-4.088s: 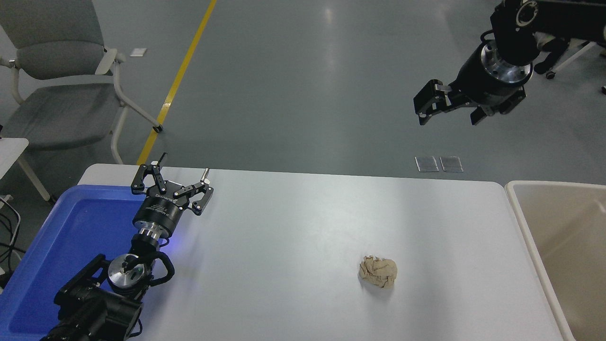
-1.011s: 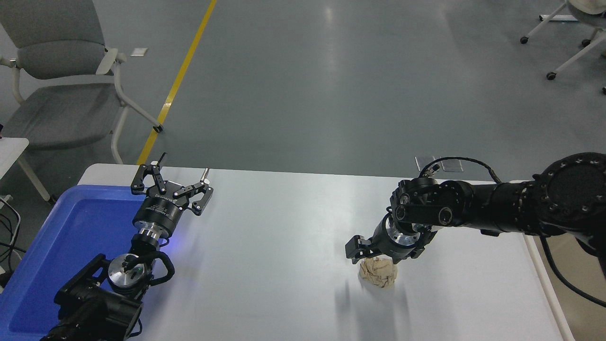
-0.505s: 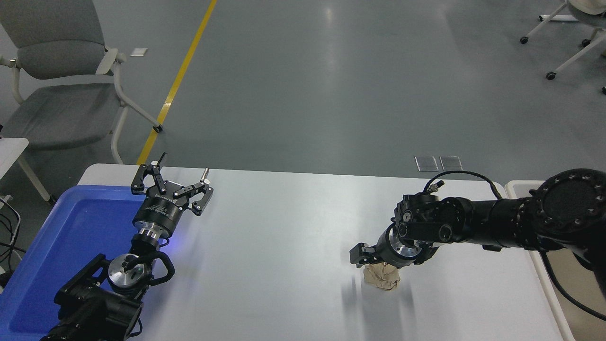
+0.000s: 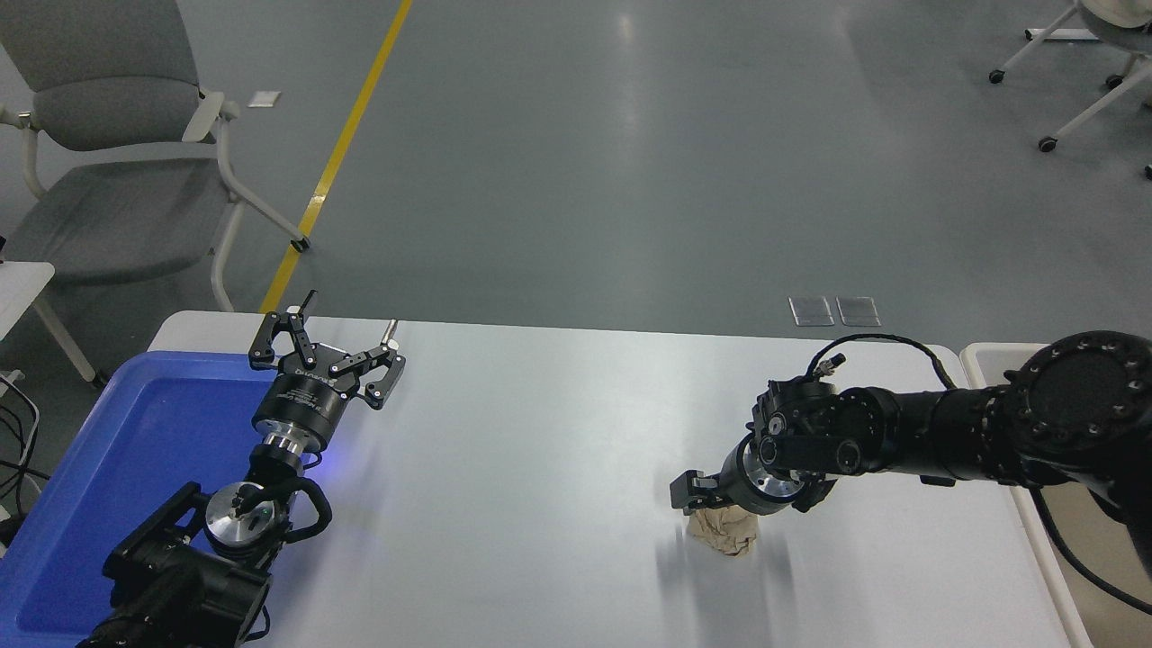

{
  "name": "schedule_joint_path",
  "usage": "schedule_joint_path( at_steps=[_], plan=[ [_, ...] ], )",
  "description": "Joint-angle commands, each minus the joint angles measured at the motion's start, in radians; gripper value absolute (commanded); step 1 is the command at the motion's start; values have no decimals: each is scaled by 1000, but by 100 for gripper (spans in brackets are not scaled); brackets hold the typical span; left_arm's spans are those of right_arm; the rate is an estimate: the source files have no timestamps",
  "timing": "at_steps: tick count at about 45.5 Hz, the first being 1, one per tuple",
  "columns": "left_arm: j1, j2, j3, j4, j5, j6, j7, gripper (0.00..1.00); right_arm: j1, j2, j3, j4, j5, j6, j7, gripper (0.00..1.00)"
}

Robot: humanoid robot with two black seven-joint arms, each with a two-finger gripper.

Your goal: Pick up paper ball place in dustbin

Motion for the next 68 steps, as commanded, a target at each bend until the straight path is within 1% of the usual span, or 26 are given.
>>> schedule_joint_path(
  at_steps=[1, 12, 17, 18, 20, 21, 22, 24, 25, 26, 31, 54, 61, 68],
  plan=[
    [0, 0, 0, 0, 0, 0, -1, 99, -3, 0, -8, 3, -9, -4, -1, 100],
    [0, 0, 0, 0, 0, 0, -1, 99, -7, 2, -30, 7, -11, 2, -3, 99],
    [0, 0, 0, 0, 0, 0, 0, 99, -6, 2, -57, 12, -11, 2, -3, 94],
    [0, 0, 0, 0, 0, 0, -1, 99, -6, 2, -59, 12, -9, 2, -3, 91],
    [0, 0, 0, 0, 0, 0, 0, 99, -4, 2, -60, 15, -9, 2, -3, 80],
    [0, 0, 0, 0, 0, 0, 0, 99, -4, 2, -62, 15, -9, 2, -3, 71],
    [0, 0, 0, 0, 0, 0, 0, 99, -4, 2, -63, 17, -11, 5, -3, 57],
    [0, 0, 0, 0, 0, 0, 0, 99, 0, 2, -71, 24, -14, 11, -6, 20],
    [0, 1, 0, 0, 0, 0, 0, 99, 5, 2, -82, 30, -20, 16, -8, 7],
    [0, 0, 0, 0, 0, 0, 0, 99, 7, 2, -95, 35, -27, 21, -9, 0],
    [0, 1, 0, 0, 0, 0, 0, 99, 16, 9, -129, 52, -74, 25, -9, 0],
    [0, 0, 0, 0, 0, 0, 0, 99, 92, 0, -132, 98, -63, 15, -11, 0],
    [0, 0, 0, 0, 0, 0, 0, 99, 151, -41, -135, 153, -54, 16, -11, 0],
    [0, 0, 0, 0, 0, 0, 0, 99, 278, -124, -148, 259, -23, 24, -11, 0]
  ],
)
